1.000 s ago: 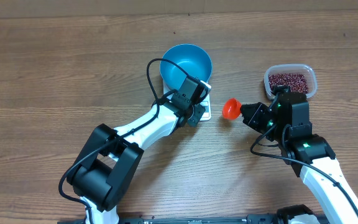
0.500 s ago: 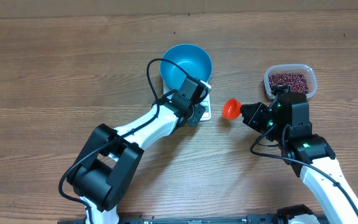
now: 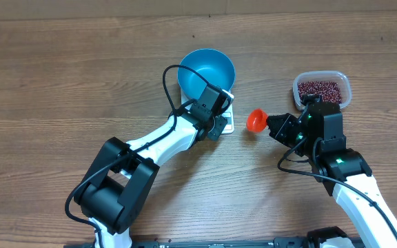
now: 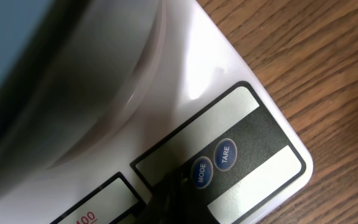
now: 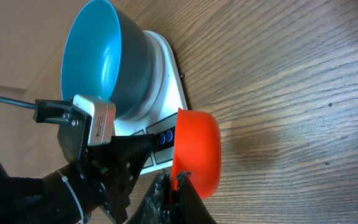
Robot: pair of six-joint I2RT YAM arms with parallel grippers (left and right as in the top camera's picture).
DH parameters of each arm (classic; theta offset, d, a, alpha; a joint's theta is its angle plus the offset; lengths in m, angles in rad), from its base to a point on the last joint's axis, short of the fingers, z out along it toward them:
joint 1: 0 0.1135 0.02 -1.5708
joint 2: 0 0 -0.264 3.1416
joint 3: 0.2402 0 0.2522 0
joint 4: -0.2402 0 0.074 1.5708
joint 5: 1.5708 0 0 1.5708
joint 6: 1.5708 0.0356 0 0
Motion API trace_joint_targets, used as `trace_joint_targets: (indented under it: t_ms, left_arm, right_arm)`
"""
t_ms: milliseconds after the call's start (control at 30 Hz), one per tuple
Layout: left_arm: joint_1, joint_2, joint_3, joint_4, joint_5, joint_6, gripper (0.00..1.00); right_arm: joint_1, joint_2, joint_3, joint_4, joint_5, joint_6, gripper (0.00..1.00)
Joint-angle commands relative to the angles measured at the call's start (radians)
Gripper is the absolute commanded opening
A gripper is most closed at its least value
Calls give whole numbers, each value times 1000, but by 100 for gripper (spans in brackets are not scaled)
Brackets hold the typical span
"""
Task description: Scoop item into bowl and weigh 150g on scale
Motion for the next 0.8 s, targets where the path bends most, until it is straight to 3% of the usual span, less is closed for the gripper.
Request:
trace_joint_targets:
  t_ms: [0, 767]
  left_arm:
    - [-5, 34, -11, -19, -13, -13, 4]
    - [-5, 34, -11, -33, -12, -14, 4]
  right_arm:
    - [-3, -3, 19, 8, 0, -8, 4]
    - [-3, -3, 19, 9, 0, -8, 4]
